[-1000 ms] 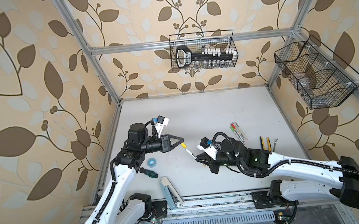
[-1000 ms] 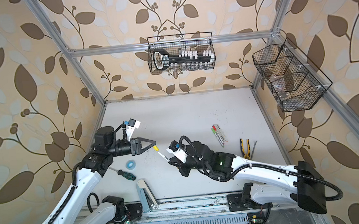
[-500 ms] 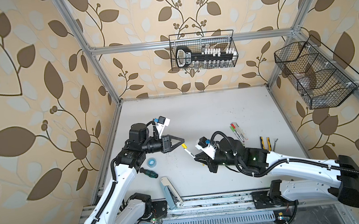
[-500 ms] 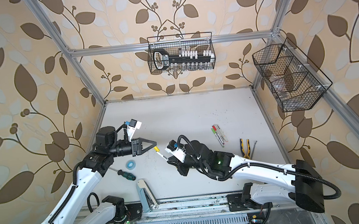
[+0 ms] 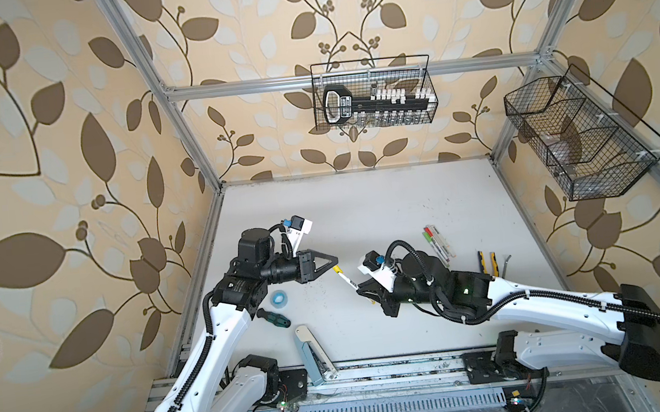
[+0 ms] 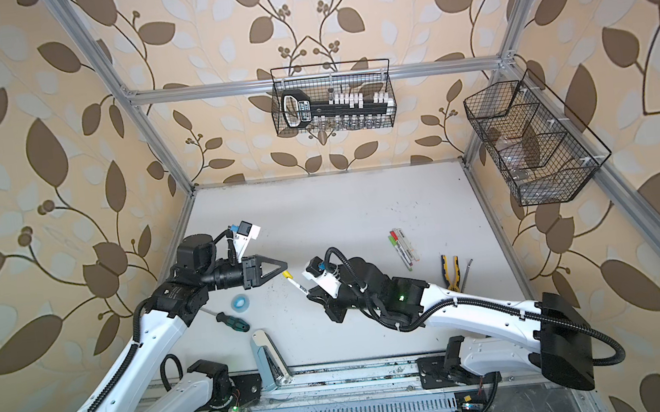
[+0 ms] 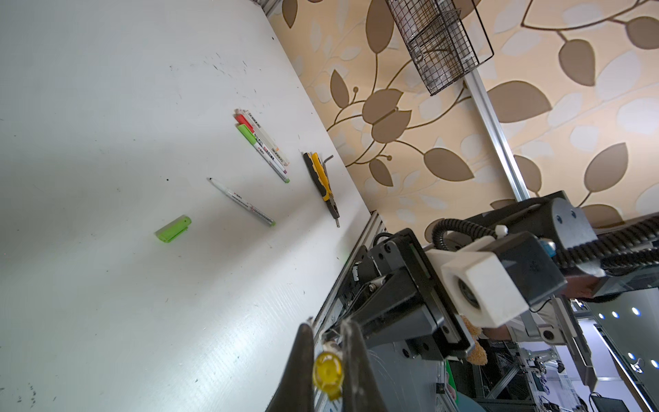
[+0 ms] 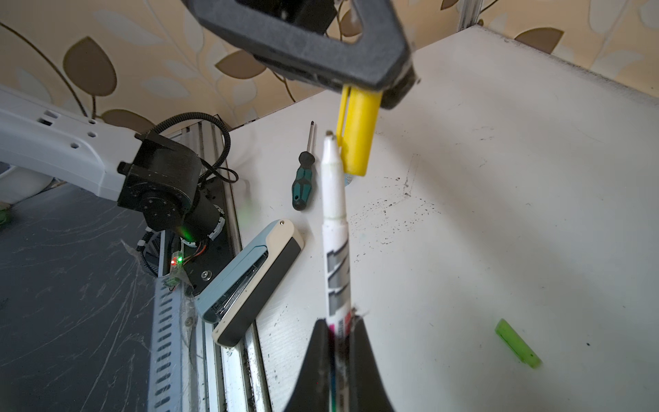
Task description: Insert the pens into the pen caps
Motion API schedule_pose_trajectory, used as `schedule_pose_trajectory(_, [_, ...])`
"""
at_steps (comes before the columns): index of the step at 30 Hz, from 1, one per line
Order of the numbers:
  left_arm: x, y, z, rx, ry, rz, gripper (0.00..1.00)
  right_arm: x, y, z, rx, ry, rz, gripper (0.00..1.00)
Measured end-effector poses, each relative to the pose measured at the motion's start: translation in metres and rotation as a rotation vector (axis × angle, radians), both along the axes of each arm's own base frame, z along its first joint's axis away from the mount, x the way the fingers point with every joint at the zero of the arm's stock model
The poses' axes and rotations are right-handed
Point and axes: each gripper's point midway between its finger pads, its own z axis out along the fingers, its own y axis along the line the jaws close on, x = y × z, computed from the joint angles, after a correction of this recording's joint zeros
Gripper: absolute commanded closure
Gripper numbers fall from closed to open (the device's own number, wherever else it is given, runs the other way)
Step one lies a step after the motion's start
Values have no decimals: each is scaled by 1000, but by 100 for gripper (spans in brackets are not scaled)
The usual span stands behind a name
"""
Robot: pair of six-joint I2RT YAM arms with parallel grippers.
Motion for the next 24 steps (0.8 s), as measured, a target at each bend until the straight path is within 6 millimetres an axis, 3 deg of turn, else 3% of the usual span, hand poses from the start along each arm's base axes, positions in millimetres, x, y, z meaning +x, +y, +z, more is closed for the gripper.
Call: schedule_pose_trajectory(24, [9,9,1,12,0,72,100,-1,-5,-9,-17,16,-14,96])
